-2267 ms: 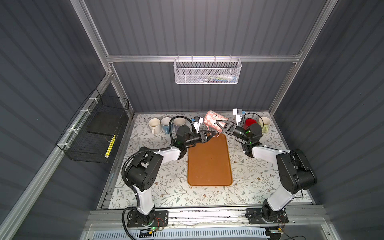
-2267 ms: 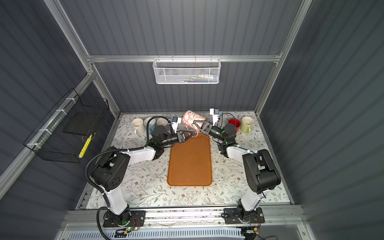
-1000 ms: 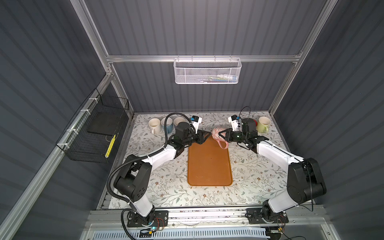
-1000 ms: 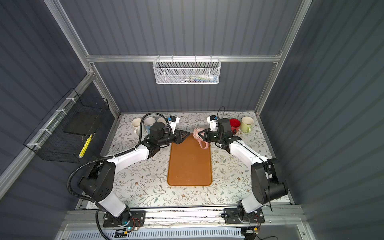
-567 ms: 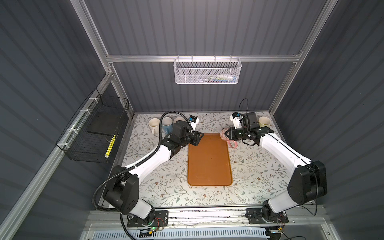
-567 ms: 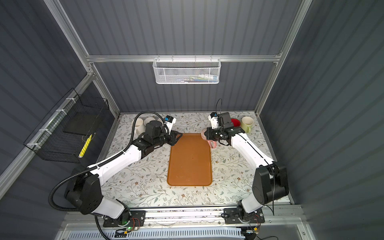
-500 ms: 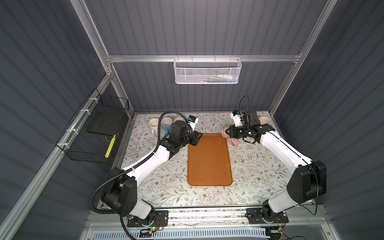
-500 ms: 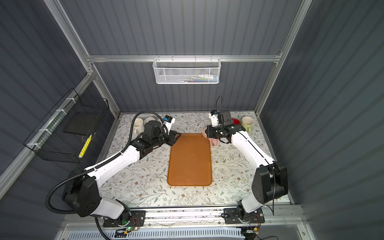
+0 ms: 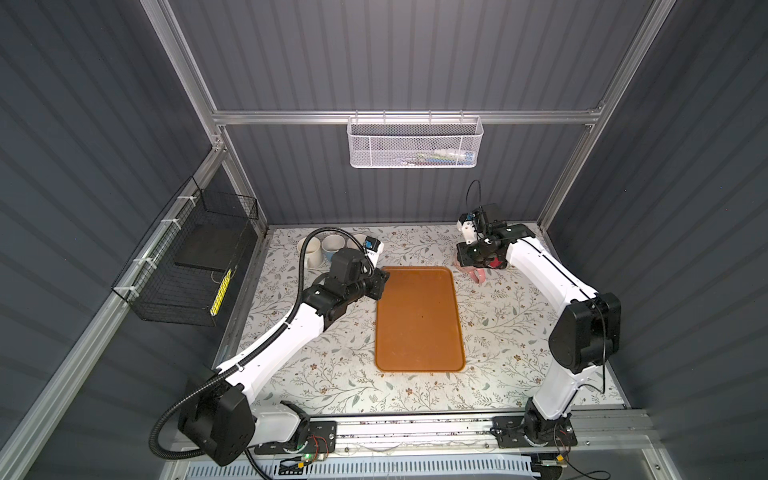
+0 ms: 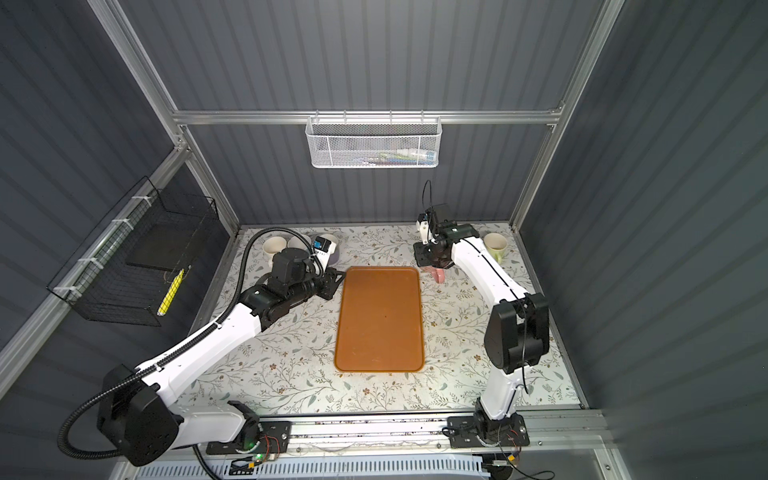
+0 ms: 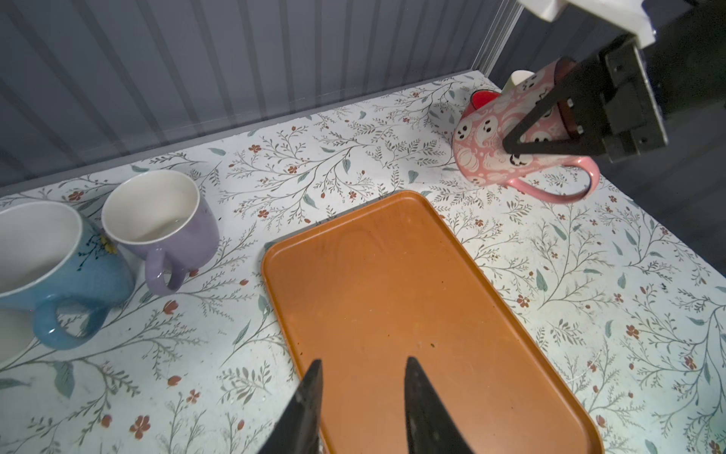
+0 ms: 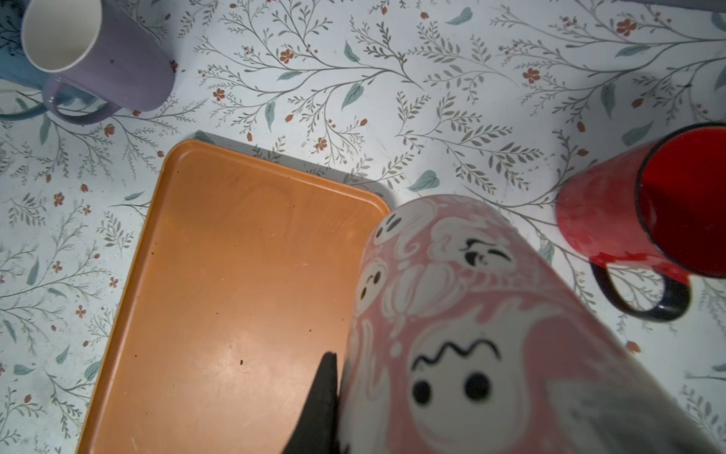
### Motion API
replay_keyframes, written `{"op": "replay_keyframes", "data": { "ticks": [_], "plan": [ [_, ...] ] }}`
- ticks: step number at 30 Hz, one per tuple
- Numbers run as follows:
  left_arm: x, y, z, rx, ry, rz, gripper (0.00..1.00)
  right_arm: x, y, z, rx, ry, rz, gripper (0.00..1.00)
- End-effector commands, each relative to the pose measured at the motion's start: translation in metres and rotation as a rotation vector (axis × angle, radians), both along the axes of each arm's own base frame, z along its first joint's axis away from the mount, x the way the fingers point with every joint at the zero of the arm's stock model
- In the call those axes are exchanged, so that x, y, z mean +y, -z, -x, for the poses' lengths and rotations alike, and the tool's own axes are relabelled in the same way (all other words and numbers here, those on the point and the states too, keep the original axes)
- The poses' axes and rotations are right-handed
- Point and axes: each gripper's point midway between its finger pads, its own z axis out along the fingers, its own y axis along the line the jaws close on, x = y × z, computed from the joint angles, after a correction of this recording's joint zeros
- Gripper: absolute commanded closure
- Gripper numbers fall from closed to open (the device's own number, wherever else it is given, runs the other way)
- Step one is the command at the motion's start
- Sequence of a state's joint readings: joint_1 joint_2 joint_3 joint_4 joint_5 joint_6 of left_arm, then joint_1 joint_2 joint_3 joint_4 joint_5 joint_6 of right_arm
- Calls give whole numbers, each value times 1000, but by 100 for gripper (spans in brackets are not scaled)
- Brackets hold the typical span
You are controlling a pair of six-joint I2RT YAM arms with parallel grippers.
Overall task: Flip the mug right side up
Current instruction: 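Carry the pink mug with the right gripper to beside the red mug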
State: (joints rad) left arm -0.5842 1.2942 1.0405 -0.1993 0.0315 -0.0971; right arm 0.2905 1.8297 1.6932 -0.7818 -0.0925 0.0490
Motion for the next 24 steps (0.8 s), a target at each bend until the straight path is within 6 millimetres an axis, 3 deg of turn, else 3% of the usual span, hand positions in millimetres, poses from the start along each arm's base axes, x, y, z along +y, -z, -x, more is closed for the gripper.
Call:
{"op": "replay_keyframes", "data": {
  "ticks": [1, 16, 24],
  "plan": [
    [10, 4, 11, 5, -12, -39, 65, -8, -26, -18, -82, -7, 50, 100],
    [37, 2, 32, -8, -78, -48, 65, -31, 2, -56, -12, 19, 109, 100],
    [43, 5, 34, -6, -91, -61, 66, -43, 29, -72, 44, 30, 119, 100]
  ]
}}
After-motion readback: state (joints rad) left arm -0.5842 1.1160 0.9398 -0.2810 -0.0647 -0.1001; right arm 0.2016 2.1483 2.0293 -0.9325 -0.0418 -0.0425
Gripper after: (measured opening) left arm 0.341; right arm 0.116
